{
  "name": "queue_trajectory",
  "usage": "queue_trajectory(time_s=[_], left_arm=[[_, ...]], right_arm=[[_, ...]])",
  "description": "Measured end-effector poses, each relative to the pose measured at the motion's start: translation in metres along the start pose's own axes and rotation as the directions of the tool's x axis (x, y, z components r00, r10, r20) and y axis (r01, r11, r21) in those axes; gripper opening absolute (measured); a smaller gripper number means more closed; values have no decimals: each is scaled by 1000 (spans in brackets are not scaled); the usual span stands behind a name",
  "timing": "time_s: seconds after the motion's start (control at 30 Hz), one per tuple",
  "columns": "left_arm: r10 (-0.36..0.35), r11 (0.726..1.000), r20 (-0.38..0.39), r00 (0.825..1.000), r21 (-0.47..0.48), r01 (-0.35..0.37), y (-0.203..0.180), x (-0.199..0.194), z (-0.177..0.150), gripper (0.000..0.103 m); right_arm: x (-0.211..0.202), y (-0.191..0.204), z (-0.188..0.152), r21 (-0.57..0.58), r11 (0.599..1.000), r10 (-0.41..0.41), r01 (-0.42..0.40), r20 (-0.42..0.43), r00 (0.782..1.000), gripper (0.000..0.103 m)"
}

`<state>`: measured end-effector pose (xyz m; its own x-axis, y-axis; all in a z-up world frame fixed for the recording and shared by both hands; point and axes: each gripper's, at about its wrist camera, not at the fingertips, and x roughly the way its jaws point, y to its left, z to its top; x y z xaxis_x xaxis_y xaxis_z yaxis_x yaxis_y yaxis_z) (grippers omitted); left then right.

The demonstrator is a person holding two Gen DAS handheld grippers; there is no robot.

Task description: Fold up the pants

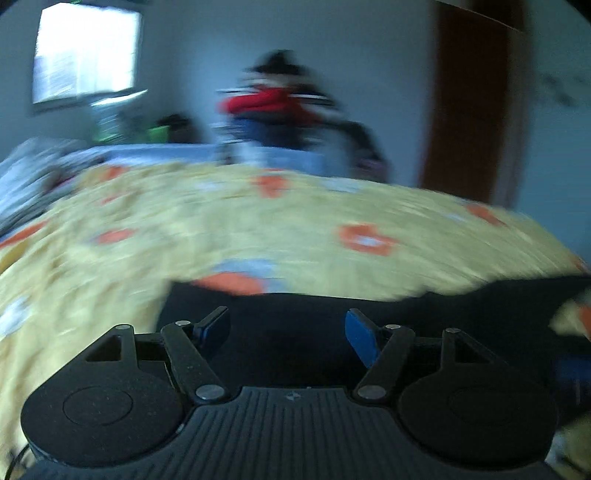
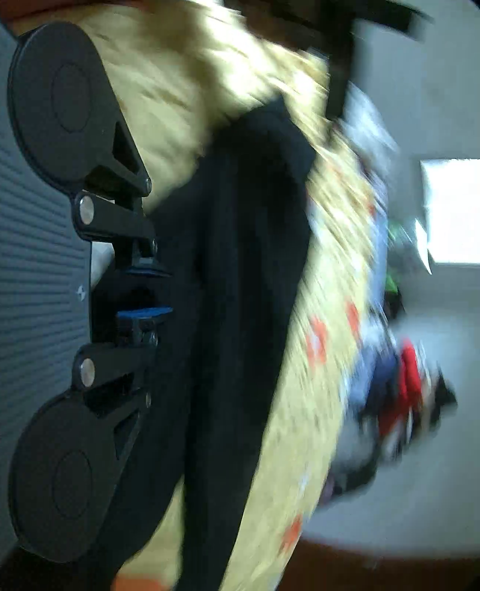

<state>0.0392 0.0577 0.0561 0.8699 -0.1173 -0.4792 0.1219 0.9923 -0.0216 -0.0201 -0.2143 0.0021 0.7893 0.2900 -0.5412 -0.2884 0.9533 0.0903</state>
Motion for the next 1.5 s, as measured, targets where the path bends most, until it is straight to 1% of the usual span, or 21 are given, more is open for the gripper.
queue_trajectory(time_s=[0.07, 0.13, 0.17, 0.23, 0.3, 0.4, 0.47, 0.5, 0.57, 0.7, 0.8, 0.87, 0.9, 0.97, 1.0, 1.07, 1.2, 1.27, 1.37, 1.43, 1.5], left_arm=[[-109, 989, -13, 994, 97, 109, -32, 6, -4, 75], [-210, 959, -35, 977, 189, 213, -61, 12, -12, 75], [-251, 939, -48, 967, 229, 256, -74, 14, -17, 76], [-308, 900, -71, 949, 301, 315, -99, 20, -30, 76], [-334, 870, -91, 938, 352, 345, -116, 30, -43, 76], [-335, 862, -128, 933, 357, 359, -128, 50, -59, 76], [-335, 861, -141, 932, 355, 363, -128, 57, -67, 77], [-342, 862, -137, 930, 348, 368, -125, 58, -70, 77], [-368, 863, -147, 918, 314, 396, -122, 60, -70, 79], [-404, 860, -176, 898, 262, 438, -117, 65, -68, 84], [-401, 857, -178, 898, 272, 437, -116, 65, -68, 87], [-404, 855, -181, 897, 273, 441, -116, 64, -68, 90], [-406, 854, -183, 895, 273, 443, -116, 65, -68, 90], [-407, 852, -186, 894, 276, 445, -117, 66, -67, 92], [-407, 851, -186, 894, 278, 445, -119, 66, -66, 93], [-407, 850, -186, 894, 280, 446, -121, 66, -65, 94], [-408, 850, -187, 894, 281, 446, -122, 68, -65, 95], [-408, 850, -187, 894, 280, 447, -122, 68, -65, 95], [-407, 848, -189, 893, 284, 447, -123, 69, -65, 97], [-407, 847, -190, 893, 287, 447, -125, 69, -65, 97], [-407, 846, -192, 893, 289, 447, -125, 69, -65, 98]], right_arm=[[-13, -43, 4, 176, 983, -70, 60, 51, 996, 33], [-26, -93, 6, 360, 923, -179, 135, 90, 980, 74], [-31, -117, 6, 437, 885, -225, 161, 99, 969, 80], [-40, -169, 3, 600, 784, -277, 158, 111, 954, 80], [-44, -214, -1, 733, 673, -283, 97, 135, 950, 80], [-35, -270, -7, 857, 514, -266, 29, 127, 955, 80], [-21, -292, -13, 905, 425, -229, 0, 107, 968, 80], [-16, -303, -15, 931, 365, -217, -15, 101, 971, 78], [-14, -299, -13, 949, 315, -235, -30, 108, 966, 80], [7, -303, 42, 920, 384, -180, -81, 161, 970, 81], [34, -301, 91, 870, 471, -101, -145, 216, 971, 82], [44, -292, 118, 803, 566, -63, -187, 268, 961, 81], [42, -285, 126, 778, 613, -103, -136, 249, 963, 81], [36, -275, 131, 745, 667, -197, -29, 213, 957, 81], [32, -273, 127, 727, 687, -223, -1, 213, 951, 81], [24, -277, 113, 733, 679, -266, 41, 193, 944, 81], [9, -297, 77, 797, 599, -300, 78, 133, 944, 82], [-1, -308, 58, 832, 552, -322, 52, 156, 934, 82], [-2, -329, 40, 870, 490, -286, -60, 226, 931, 82], [6, -335, 38, 869, 483, -256, -105, 255, 933, 82], [13, -332, 40, 857, 507, -234, -98, 245, 941, 82]])
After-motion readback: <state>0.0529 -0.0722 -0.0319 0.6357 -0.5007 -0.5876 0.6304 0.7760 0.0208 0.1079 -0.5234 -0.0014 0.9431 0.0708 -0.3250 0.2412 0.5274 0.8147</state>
